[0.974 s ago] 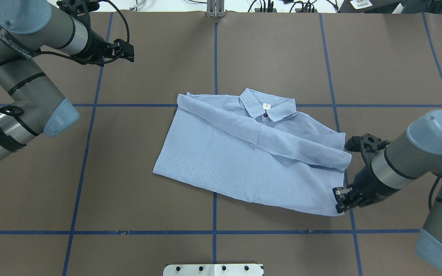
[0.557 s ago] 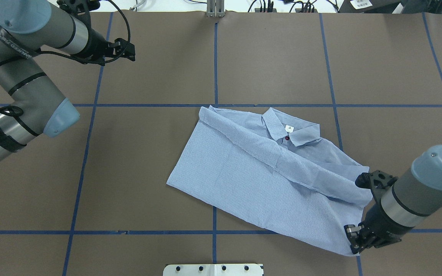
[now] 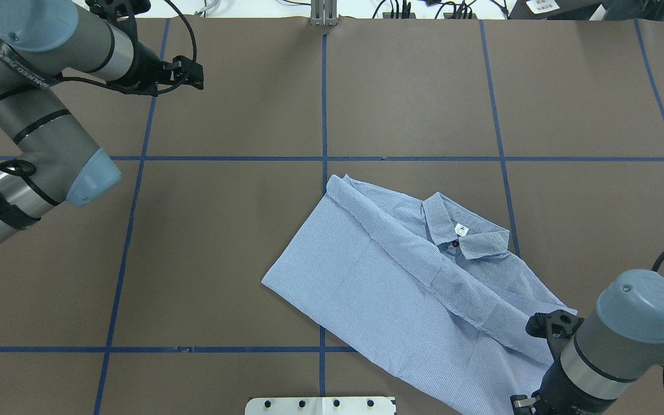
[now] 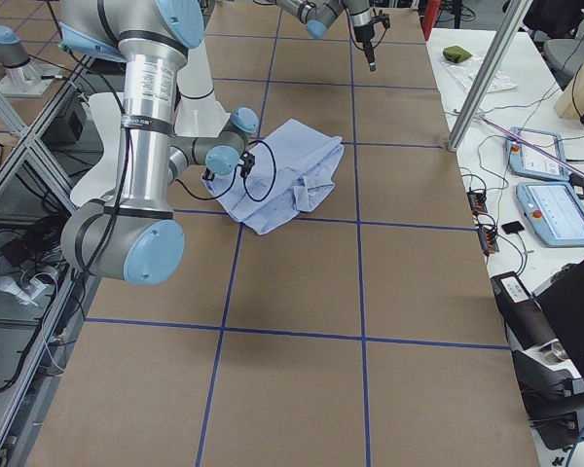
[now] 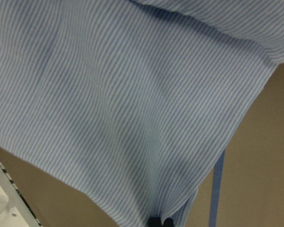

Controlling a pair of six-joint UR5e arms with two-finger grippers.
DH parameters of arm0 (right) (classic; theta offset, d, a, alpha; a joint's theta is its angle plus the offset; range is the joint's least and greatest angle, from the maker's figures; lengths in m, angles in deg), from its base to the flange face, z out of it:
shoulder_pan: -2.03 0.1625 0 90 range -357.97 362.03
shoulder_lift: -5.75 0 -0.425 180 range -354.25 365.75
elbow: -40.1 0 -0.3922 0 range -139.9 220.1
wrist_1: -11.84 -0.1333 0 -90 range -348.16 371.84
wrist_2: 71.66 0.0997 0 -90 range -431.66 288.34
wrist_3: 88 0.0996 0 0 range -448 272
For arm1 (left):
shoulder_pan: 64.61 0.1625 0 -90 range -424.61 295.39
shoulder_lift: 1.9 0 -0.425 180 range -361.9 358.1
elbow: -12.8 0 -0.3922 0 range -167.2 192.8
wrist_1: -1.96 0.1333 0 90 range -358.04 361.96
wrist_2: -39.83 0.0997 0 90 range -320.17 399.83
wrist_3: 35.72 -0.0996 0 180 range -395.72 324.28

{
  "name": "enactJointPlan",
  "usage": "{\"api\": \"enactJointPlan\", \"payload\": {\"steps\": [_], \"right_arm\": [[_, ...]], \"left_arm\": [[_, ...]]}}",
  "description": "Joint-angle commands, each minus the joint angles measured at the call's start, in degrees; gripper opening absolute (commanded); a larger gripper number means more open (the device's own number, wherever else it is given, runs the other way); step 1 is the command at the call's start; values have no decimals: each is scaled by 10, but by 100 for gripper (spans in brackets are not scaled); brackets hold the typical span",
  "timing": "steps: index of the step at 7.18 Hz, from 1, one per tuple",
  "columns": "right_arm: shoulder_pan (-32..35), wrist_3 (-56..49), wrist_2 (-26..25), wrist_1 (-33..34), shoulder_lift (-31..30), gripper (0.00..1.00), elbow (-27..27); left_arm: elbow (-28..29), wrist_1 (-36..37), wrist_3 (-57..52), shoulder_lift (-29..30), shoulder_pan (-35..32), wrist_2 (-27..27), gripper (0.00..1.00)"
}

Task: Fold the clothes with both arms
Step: 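Drag the folded shirt with the right gripper toward the robot, rotating it, then release the shirt with the right gripper while the left gripper reaches its far corner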

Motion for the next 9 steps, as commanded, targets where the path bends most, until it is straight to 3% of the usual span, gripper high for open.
{"api": "enactJointPlan", "payload": {"steps": [1,4,7,9], "right_arm": [[5,15,-3,3,-4,100,0],[120,14,-4,2,31,100,12],[252,-37,-5,-1,85,100,19],[301,-38,-4,-1,93,100,19]], "left_arm": [[0,0,0,0,1,0,99],[-40,1,10,-3,37,-4,99],[-100,0,186,-13,154,1,99],[-116,0,284,-18,241,56,99]]}}
